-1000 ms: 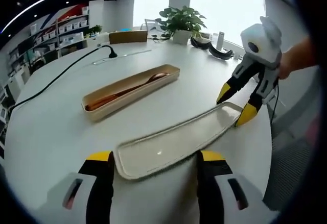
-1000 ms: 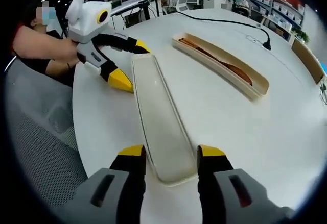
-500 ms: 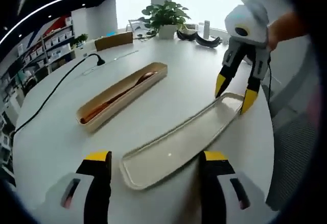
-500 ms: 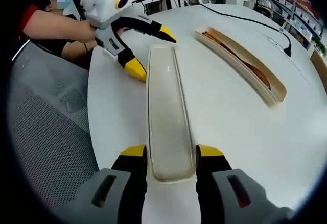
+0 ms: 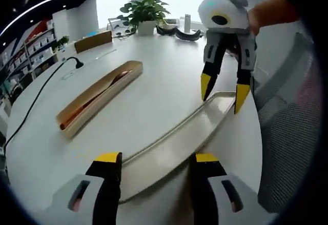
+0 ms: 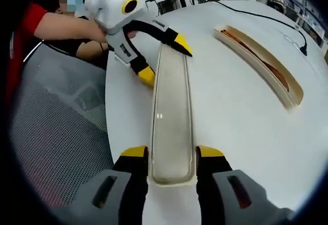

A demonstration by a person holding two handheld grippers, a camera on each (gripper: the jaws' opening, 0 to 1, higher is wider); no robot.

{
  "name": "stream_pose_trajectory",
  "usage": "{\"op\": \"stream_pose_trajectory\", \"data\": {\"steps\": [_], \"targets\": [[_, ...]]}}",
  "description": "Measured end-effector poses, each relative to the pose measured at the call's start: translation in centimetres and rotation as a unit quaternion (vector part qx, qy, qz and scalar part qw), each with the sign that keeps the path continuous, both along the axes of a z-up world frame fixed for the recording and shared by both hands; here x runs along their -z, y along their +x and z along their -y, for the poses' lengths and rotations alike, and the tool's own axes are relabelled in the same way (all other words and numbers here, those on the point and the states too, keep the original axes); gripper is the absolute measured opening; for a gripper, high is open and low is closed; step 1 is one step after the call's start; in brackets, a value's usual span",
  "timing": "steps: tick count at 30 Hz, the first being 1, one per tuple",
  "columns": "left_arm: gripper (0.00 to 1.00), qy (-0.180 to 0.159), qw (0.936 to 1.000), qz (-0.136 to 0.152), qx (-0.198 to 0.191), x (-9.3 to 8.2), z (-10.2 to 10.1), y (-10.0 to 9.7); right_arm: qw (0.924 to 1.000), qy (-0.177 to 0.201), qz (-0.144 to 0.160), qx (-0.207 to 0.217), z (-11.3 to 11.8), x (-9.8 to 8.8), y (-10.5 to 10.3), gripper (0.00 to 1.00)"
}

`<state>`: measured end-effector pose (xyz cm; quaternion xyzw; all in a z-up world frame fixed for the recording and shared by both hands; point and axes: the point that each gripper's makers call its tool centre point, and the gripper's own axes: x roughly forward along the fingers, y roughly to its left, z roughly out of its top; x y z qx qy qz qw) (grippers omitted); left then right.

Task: Arrange the utensils inside the cutlery case until each visible utensil rests in its matching compartment.

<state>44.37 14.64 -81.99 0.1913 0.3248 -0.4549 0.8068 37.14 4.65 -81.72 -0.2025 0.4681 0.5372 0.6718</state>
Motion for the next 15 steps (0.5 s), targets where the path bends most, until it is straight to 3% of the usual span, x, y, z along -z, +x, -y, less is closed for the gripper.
{"op": "stream_pose_trajectory", "data": {"steps": [1,2,7,9,11,12,15], "targets": [[0.53,-0.001,1.0000,0.000,0.000,0.0,0.0,0.0,1.0000,-0.007,0.002,-0.003,0.1,0.1,-0.1,0.34],[0.53,0.002,1.0000,-0.001,0.005,-0.1,0.1,0.0,0.9995,-0.014,0.026,-0.013,0.2,0.2,0.1,0.34],[0.51,0.006,0.9999,-0.012,0.004,0.0,0.2,-0.3,0.9978,-0.034,0.056,-0.013,0.6,0.5,0.4,0.31],[0.46,0.007,0.9996,-0.027,0.001,0.0,0.0,-0.6,0.9966,-0.044,0.068,-0.016,0.9,0.3,0.6,0.23],[0.43,0.018,0.9997,-0.019,0.004,0.0,-0.5,-0.5,0.9963,-0.037,0.074,-0.026,0.8,-0.2,0.8,0.14],[0.45,0.030,0.9995,0.002,0.014,0.1,-0.9,-0.1,0.9960,-0.042,0.076,-0.020,1.0,-0.1,1.0,0.12],[0.52,0.025,0.9995,0.004,0.020,-0.1,-0.7,-0.3,0.9956,-0.039,0.080,-0.028,1.0,-0.2,1.6,0.08]]}}
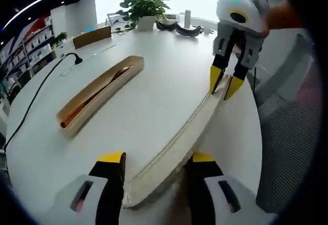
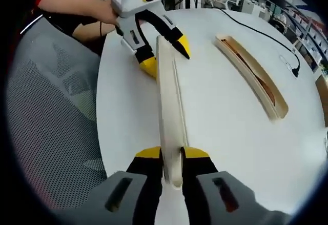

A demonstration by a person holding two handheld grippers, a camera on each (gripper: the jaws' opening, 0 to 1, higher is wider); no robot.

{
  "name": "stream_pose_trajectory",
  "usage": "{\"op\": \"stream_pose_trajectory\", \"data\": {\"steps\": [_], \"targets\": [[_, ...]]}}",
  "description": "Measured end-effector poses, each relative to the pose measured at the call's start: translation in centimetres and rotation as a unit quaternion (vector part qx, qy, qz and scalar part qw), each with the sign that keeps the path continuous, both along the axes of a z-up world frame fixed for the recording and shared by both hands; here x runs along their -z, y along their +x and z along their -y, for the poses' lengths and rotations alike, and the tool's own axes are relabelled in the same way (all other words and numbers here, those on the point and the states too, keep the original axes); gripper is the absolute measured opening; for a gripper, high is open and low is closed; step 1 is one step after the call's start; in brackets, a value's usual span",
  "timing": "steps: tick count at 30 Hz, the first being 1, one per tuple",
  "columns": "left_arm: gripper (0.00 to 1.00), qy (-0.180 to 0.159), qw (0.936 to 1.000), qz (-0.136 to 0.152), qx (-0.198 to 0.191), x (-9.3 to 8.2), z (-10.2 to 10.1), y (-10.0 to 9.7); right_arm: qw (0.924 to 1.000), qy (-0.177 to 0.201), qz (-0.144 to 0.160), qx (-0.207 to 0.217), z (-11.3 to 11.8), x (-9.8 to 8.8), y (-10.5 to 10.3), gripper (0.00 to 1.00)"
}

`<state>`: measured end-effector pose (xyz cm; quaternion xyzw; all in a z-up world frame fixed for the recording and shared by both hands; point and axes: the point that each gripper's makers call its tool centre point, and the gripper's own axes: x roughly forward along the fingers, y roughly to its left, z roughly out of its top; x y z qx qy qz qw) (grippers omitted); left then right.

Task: Arrange the utensils inside the cutlery case until each visible utensil rests in its matching compartment.

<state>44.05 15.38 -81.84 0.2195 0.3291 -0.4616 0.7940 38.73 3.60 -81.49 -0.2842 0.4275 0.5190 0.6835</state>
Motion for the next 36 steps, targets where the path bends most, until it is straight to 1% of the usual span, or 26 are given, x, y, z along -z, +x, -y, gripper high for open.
{"op": "stream_pose_trajectory", "data": {"steps": [1,2,3,5,7,9,10,12,13,14,15,18,19,20,22,24,25,26,27,28,29,31,32,33,34,36], "targets": [[0.53,0.004,0.9999,0.010,0.006,-0.1,0.1,0.2,1.0000,-0.001,0.002,-0.002,0.0,-0.1,0.2,0.04],[0.56,0.013,0.9991,0.036,0.016,-0.5,0.2,0.7,0.9990,0.005,-0.001,-0.044,-0.5,-0.5,0.0,0.02],[0.59,0.016,0.9989,0.040,0.019,-0.5,0.3,0.5,0.9994,-0.012,-0.015,-0.028,-0.1,-0.2,-0.4,0.01],[0.63,0.016,0.9986,0.044,0.024,-0.6,0.6,0.4,0.9992,-0.011,-0.008,-0.038,-0.2,-0.2,0.0,0.01],[0.65,0.025,0.9970,0.061,0.041,-0.6,0.8,0.6,0.9989,0.001,-0.036,-0.028,-0.2,-0.2,-0.1,0.01],[0.65,0.036,0.9932,0.089,0.066,-0.9,1.0,0.6,0.9970,0.011,-0.071,-0.031,-0.2,-0.4,-0.6,0.01],[0.65,0.049,0.9868,0.124,0.093,-1.4,1.2,0.5,0.9948,0.019,-0.098,-0.021,-0.2,-0.6,-1.0,0.01],[0.66,0.062,0.9787,0.157,0.117,-1.8,1.3,0.3,0.9913,0.028,-0.129,-0.007,-0.1,-1.3,-1.0,0.01],[0.66,0.067,0.9789,0.149,0.122,-1.6,1.3,-0.1,0.9916,0.032,-0.125,-0.011,-0.1,-1.6,-0.7,0.00],[0.66,0.064,0.9789,0.147,0.126,-1.5,1.3,-0.5,0.9890,0.044,-0.141,-0.008,-0.3,-2.2,-1.0,0.00],[0.66,0.064,0.9790,0.145,0.129,-1.5,1.3,-0.7,0.9841,0.054,-0.169,0.008,-0.5,-2.8,-1.1,0.00],[0.65,0.064,0.9781,0.148,0.132,-1.7,1.2,-1.0,0.9743,0.059,-0.217,0.011,-0.3,-4.0,-1.5,0.00],[0.64,0.063,0.9777,0.150,0.133,-1.8,1.2,-1.0,0.9659,0.062,-0.250,0.029,-0.3,-4.5,-1.6,0.00],[0.60,0.062,0.9774,0.151,0.134,-2.2,1.2,-1.4,0.9600,0.063,-0.269,0.046,-0.4,-4.9,-1.8,0.00],[0.52,0.067,0.9658,0.190,0.164,-3.4,1.5,-1.9,0.9382,0.078,-0.330,0.071,-0.6,-6.0,-2.4,0.00],[0.55,0.072,0.9631,0.196,0.169,-3.7,1.3,-2.4,0.9368,0.093,-0.332,0.058,-0.6,-6.5,-2.3,0.00],[0.55,0.072,0.9631,0.196,0.170,-3.8,1.3,-2.5,0.9275,0.094,-0.357,0.057,-0.5,-6.9,-2.9,0.00],[0.54,0.070,0.9629,0.196,0.172,-4.1,1.2,-2.7,0.9229,0.098,-0.368,0.052,-0.6,-7.3,-3.2,0.00],[0.54,0.068,0.9629,0.195,0.173,-4.2,1.2,-2.8,0.9234,0.099,-0.368,0.047,-0.6,-7.3,-3.4,0.00],[0.54,0.070,0.9614,0.199,0.177,-4.3,1.1,-2.9,0.9188,0.096,-0.380,0.045,-0.5,-7.6,-3.7,0.00],[0.53,0.072,0.9593,0.204,0.181,-4.5,1.1,-2.9,0.9042,0.094,-0.413,0.054,-0.6,-8.2,-4.4,0.00],[0.53,0.068,0.9579,0.203,0.192,-4.9,1.3,-3.2,0.9021,0.107,-0.416,0.044,-1.0,-8.6,-4.5,0.00],[0.52,0.068,0.9569,0.201,0.198,-4.9,1.3,-3.4,0.8917,0.108,-0.437,0.050,-1.2,-9.1,-4.8,0.00],[0.49,0.073,0.9557,0.203,0.201,-5.0,1.3,-3.5,0.8844,0.107,-0.451,0.054,-1.2,-9.5,-5.0,0.00],[0.46,0.081,0.9550,0.199,0.205,-5.0,1.2,-3.6,0.8871,0.111,-0.444,0.057,-1.3,-9.4,-4.7,0.00],[0.45,0.079,0.9540,0.202,0.207,-5.4,1.2,-3.7,0.8796,0.109,-0.458,0.065,-1.3,-9.5,-4.7,0.00]]}}
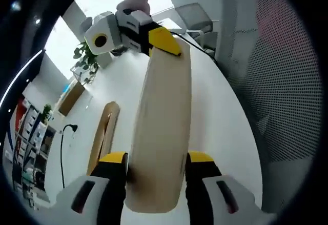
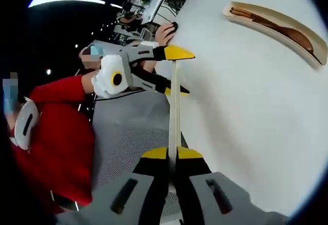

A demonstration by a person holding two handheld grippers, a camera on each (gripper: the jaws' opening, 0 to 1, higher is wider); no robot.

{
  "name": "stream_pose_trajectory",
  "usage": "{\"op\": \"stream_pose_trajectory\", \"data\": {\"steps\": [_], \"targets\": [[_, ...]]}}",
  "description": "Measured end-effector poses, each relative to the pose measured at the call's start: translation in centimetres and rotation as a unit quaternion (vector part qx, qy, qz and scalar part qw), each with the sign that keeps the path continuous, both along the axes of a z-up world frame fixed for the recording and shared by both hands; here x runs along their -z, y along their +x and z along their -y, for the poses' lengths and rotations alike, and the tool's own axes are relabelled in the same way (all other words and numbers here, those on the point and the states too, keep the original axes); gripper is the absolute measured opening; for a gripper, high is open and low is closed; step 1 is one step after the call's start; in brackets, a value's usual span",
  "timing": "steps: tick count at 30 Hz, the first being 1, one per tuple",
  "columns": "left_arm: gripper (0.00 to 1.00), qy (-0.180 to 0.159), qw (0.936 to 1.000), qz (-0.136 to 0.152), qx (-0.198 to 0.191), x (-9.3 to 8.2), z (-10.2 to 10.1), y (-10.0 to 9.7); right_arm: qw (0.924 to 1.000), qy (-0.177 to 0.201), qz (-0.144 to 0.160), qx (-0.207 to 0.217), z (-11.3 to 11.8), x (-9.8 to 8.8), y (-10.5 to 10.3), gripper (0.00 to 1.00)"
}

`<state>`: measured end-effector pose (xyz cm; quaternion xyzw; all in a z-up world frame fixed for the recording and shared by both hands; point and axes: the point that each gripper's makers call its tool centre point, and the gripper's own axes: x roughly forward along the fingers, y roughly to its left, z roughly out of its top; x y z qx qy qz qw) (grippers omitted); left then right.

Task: Arrange the utensils inside the cutlery case until each visible utensil rests in its matching compartment.

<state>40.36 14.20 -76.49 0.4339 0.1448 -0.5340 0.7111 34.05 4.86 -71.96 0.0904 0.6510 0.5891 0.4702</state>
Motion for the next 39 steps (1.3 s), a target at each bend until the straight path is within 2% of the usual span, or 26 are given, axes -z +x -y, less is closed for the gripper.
{"op": "stream_pose_trajectory", "data": {"steps": [2,3,4,5,6,7,8,9,11,13,16,17,18,20,21,24,27,28,31,33,35,36,37,38,39], "targets": [[0.45,-0.005,0.9999,-0.005,-0.011,-0.2,-0.1,0.1,0.9999,0.005,-0.011,0.009,0.0,0.0,0.1,0.00],[0.44,-0.012,0.9995,-0.022,-0.019,-0.1,-0.2,-0.1,0.9997,0.011,-0.010,0.017,0.0,-0.1,0.3,0.00],[0.44,-0.015,0.9987,-0.041,-0.026,0.3,-0.3,-0.3,0.9990,0.020,-0.013,0.037,-0.3,-0.3,0.8,0.01],[0.43,-0.017,0.9982,-0.047,-0.034,0.4,-0.5,-0.3,0.9961,0.040,-0.014,0.077,-0.9,-0.9,1.7,0.01],[0.43,-0.023,0.9976,-0.052,-0.038,0.4,-0.6,-0.3,0.9937,0.049,-0.024,0.098,-1.2,-1.4,2.2,0.01],[0.43,-0.032,0.9967,-0.060,-0.044,0.4,-0.6,-0.3,0.9931,0.057,-0.007,0.103,-1.0,-1.3,2.7,0.01],[0.43,-0.037,0.9964,-0.061,-0.045,0.1,-0.7,-0.2,0.9915,0.066,-0.005,0.112,-1.2,-1.6,2.8,0.01],[0.43,-0.045,0.9949,-0.075,-0.049,0.1,-0.6,-0.4,0.9909,0.069,-0.012,0.114,-1.0,-1.9,2.7,0.01],[0.43,-0.049,0.9938,-0.082,-0.056,-0.1,-0.8,-0.3,0.9876,0.079,0.029,0.132,-1.1,-1.8,3.8,0.01],[0.43,-0.050,0.9924,-0.091,-0.065,0.0,-1.0,-0.2,0.9866,0.082,0.023,0.139,-1.0,-2.0,3.8,0.01],[0.43,-0.052,0.9902,-0.100,-0.082,0.2,-1.9,0.2,0.9779,0.102,0.038,0.178,-0.9,-2.3,5.1,0.01],[0.43,-0.053,0.9900,-0.101,-0.083,0.2,-2.0,0.2,0.9760,0.103,0.043,0.187,-0.7,-2.3,5.4,0.02],[0.43,-0.072,0.9875,-0.113,-0.082,-0.3,-1.7,0.1,0.9730,0.104,0.046,0.201,-0.6,-2.2,5.7,0.02],[0.42,-0.053,0.9875,-0.116,-0.092,0.1,-2.1,0.3,0.9722,0.099,0.048,0.207,-0.3,-2.0,5.7,0.02],[0.42,-0.053,0.9883,-0.113,-0.088,0.1,-2.0,0.4,0.9700,0.101,0.059,0.213,-0.2,-1.8,5.9,0.03],[0.42,-0.052,0.9876,-0.115,-0.093,0.2,-2.6,0.8,0.9658,0.098,0.057,0.233,0.3,-1.6,6.2,0.03],[0.42,-0.050,0.9872,-0.121,-0.092,0.0,-2.7,1.0,0.9627,0.096,0.070,0.243,0.4,-1.5,6.6,0.03],[0.42,-0.050,0.9870,-0.122,-0.092,-0.1,-2.8,1.2,0.9589,0.098,0.079,0.255,0.4,-1.5,7.0,0.03],[0.42,-0.049,0.9855,-0.136,-0.089,-0.2,-2.8,1.7,0.9548,0.095,0.080,0.270,0.2,-1.5,7.5,0.03],[0.42,-0.043,0.9847,-0.146,-0.085,-0.1,-2.8,2.0,0.9507,0.090,0.068,0.289,0.1,-1.8,8.0,0.03],[0.42,-0.036,0.9846,-0.152,-0.078,-0.5,-2.8,2.6,0.9467,0.084,0.075,0.302,0.2,-1.9,8.5,0.03],[0.42,-0.034,0.9845,-0.155,-0.074,-0.8,-2.8,2.8,0.9447,0.079,0.061,0.313,0.2,-2.1,8.7,0.03],[0.42,-0.033,0.9841,-0.160,-0.070,-1.0,-2.8,3.0,0.9432,0.083,0.061,0.316,0.3,-2.3,9.0,0.03],[0.42,-0.036,0.9805,-0.182,-0.064,-1.4,-2.6,2.9,0.9415,0.084,0.061,0.320,0.4,-2.4,9.4,0.03],[0.42,-0.037,0.9795,-0.188,-0.062,-1.8,-2.6,3.2,0.9394,0.084,0.053,0.328,0.6,-2.7,9.8,0.03]]}}
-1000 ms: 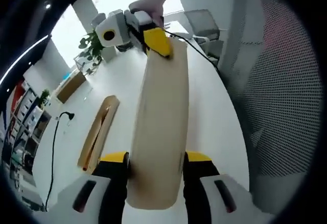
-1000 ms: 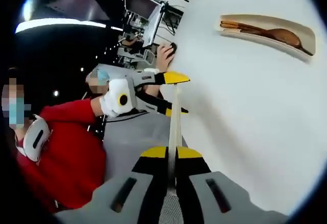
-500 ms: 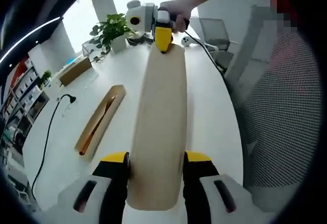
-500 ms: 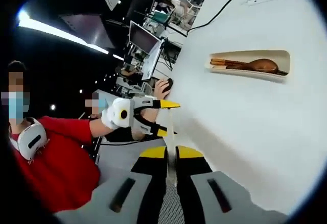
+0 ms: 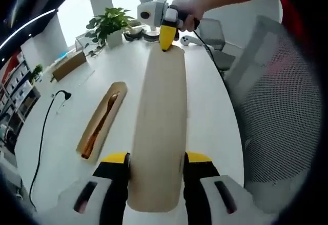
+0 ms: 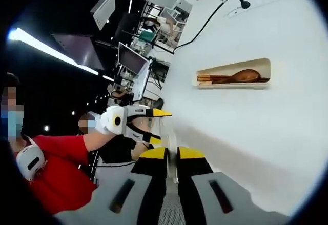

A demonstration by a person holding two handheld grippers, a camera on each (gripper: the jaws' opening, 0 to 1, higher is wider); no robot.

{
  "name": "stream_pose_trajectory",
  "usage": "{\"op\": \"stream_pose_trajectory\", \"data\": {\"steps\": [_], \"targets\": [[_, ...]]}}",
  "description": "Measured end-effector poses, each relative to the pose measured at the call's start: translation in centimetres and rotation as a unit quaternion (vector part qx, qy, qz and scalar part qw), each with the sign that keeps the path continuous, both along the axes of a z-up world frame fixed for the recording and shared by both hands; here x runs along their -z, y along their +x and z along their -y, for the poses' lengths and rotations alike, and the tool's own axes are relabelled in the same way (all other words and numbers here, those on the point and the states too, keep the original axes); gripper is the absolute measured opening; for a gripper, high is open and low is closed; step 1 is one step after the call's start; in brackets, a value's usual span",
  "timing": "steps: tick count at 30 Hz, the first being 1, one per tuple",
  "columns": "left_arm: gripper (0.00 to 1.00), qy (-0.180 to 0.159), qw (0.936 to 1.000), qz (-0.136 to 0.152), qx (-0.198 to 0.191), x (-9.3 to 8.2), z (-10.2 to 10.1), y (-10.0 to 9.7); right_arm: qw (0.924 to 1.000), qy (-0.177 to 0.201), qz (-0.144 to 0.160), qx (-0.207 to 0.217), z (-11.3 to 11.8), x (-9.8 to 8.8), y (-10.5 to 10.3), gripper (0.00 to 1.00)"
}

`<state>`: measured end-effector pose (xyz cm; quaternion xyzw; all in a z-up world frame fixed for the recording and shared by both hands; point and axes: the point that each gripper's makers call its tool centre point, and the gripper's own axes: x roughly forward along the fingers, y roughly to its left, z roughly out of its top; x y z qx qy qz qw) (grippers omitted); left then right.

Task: Arrange the utensils inside the cutlery case until each visible utensil rests in its matching compartment.

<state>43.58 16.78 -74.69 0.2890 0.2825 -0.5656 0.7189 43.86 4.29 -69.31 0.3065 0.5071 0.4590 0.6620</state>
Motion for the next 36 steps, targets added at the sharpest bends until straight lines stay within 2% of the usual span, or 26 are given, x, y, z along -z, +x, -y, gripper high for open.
{"op": "stream_pose_trajectory", "data": {"steps": [2,5,6,8,9,10,12,15,17,21,22,28,32,36], "targets": [[0.42,-0.001,1.0000,0.006,0.007,-0.9,0.1,1.1,0.9998,-0.002,-0.002,0.017,0.3,-0.3,1.0,0.04],[0.42,0.011,0.9997,0.011,0.018,-1.8,0.4,2.9,0.9995,-0.017,0.010,0.026,0.4,-0.6,2.2,0.05],[0.42,0.015,0.9995,0.018,0.020,-2.0,0.4,3.6,0.9979,-0.042,0.022,0.043,0.7,-0.4,3.4,0.07],[0.42,0.017,0.9996,0.006,0.020,-2.3,0.7,4.8,0.9962,-0.064,0.041,0.042,1.0,0.0,4.2,0.09],[0.42,0.019,0.9996,-0.005,0.020,-2.4,1.1,5.3,0.9925,-0.096,0.055,0.052,1.5,0.5,5.1,0.11],[0.42,0.023,0.9995,-0.007,0.021,-2.3,1.1,5.5,0.9907,-0.109,0.063,0.052,1.6,0.7,5.6,0.12],[0.42,0.043,0.9985,0.013,0.032,-2.3,1.4,6.8,0.9885,-0.126,0.060,0.059,1.8,0.9,6.4,0.13],[0.42,0.050,0.9982,0.006,0.033,-2.2,1.4,7.6,0.9874,-0.132,0.052,0.069,1.9,0.5,7.2,0.13],[0.42,0.052,0.9982,0.004,0.031,-2.3,1.4,8.1,0.9858,-0.139,0.064,0.070,1.8,0.2,7.8,0.13],[0.42,0.052,0.9982,0.011,0.026,-2.5,1.6,9.1,0.9812,-0.163,0.070,0.076,2.3,0.0,9.1,0.14],[0.42,0.051,0.9984,0.005,0.023,-2.5,1.7,9.4,0.9797,-0.171,0.067,0.079,2.4,0.1,9.3,0.15],[0.42,0.060,0.9979,-0.001,0.022,-3.0,2.8,11.4,0.9630,-0.249,0.065,0.081,4.2,0.6,12.2,0.17],[0.42,0.067,0.9975,-0.003,0.024,-3.1,3.1,12.4,0.9560,-0.276,0.071,0.069,4.7,0.5,14.0,0.18],[0.42,0.079,0.9964,-0.003,0.031,-2.7,3.3,13.1,0.9506,-0.297,0.066,0.060,5.2,1.6,15.1,0.18]]}}
